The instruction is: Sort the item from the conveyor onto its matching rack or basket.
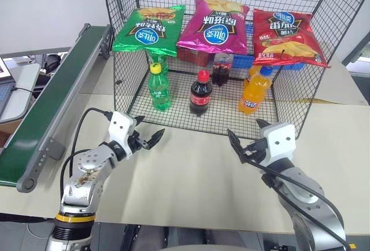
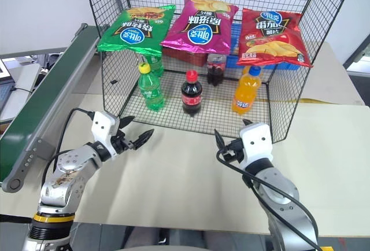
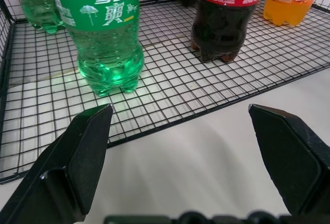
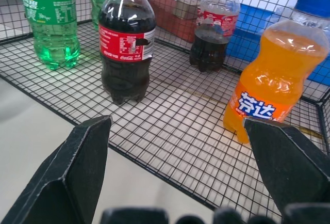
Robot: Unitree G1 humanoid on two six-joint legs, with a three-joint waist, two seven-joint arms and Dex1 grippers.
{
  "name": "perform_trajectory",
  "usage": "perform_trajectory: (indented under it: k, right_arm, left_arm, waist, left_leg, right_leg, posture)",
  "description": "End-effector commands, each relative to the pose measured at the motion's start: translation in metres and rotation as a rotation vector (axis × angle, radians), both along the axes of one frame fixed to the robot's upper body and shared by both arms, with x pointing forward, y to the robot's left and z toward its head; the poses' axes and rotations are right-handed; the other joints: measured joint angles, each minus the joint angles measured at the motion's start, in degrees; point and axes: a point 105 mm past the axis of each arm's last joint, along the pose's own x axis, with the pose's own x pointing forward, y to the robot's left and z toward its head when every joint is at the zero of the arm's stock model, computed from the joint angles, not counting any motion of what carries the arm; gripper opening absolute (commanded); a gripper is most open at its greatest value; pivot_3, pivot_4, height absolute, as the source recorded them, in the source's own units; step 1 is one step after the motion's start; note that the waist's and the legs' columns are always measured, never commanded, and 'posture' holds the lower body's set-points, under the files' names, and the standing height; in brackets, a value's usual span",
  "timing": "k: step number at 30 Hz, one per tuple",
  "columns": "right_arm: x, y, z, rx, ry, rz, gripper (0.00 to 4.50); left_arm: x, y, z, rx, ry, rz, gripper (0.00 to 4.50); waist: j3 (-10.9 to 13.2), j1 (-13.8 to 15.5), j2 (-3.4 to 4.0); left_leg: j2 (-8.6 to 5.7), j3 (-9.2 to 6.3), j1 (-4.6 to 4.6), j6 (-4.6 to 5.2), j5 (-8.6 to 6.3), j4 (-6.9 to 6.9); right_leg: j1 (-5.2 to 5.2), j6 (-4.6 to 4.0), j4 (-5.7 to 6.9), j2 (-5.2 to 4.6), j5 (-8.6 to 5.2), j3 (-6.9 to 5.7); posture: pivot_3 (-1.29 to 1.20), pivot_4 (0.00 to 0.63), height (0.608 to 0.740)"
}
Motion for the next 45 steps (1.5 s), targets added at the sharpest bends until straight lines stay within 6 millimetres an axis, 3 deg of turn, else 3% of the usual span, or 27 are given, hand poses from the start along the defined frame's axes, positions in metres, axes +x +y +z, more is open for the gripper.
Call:
perform_trajectory:
  k: [1,16,24,38,42,45]
  right_arm:
    - [0.003,-0.001,0.014,-0.003,-0.065,-0.003,4.50]
    - [0.003,0.001,0.014,0.005,-0.068,-0.010,4.50]
    - [0.005,0.005,0.016,0.002,-0.067,0.026,4.50]
    - [0.013,0.010,0.022,0.004,-0.080,0.059,4.50]
    - [0.012,0.017,0.025,0.018,-0.069,0.120,4.50]
    - [0.011,0.027,0.032,0.004,-0.052,0.246,4.50]
  left_arm:
    - [0.009,0.006,0.013,0.001,-0.059,0.027,4.48]
    - [0.015,0.004,0.019,0.007,-0.072,0.008,4.48]
    - [0.010,0.027,0.023,0.006,-0.075,0.084,4.48]
    - [0.006,0.028,0.026,-0.038,-0.094,0.094,4.48]
    - [0.005,0.045,0.021,-0.030,-0.071,0.151,4.48]
    - [0.007,0.064,0.031,-0.070,-0.075,0.209,4.48]
  waist:
    - [0.0,0.0,0.00]
    - [0.0,0.0,0.00]
    - [0.0,-0.1,0.00]
    - [0.0,0.0,0.00]
    - [0.0,-0.1,0.00]
    - [0.0,-0.2,0.00]
  left_leg:
    - [0.00,0.00,0.01,0.00,0.00,0.00]
    - [-0.01,-0.03,-0.02,0.00,0.00,0.01]
    - [0.02,-0.02,0.01,0.00,0.00,0.00]
    - [0.01,-0.02,0.00,0.00,0.00,0.00]
    - [0.01,-0.02,0.00,0.00,0.00,0.00]
    - [0.03,-0.03,0.01,0.00,0.00,0.00]
  right_leg:
    - [0.00,0.00,0.00,0.00,0.00,0.00]
    - [0.00,0.00,0.01,0.00,0.00,-0.03]
    - [0.00,0.00,0.02,0.01,0.00,-0.02]
    - [0.00,-0.01,0.02,-0.01,0.00,-0.03]
    - [0.00,-0.01,0.02,-0.01,0.00,-0.02]
    - [0.00,-0.01,0.03,0.01,0.00,-0.03]
  posture:
    - [0.00,0.150,0.740]
    - [0.00,0.150,0.740]
    - [0.00,0.150,0.740]
    - [0.00,0.150,0.740]
    - [0.00,0.150,0.740]
    - [0.00,0.150,0.740]
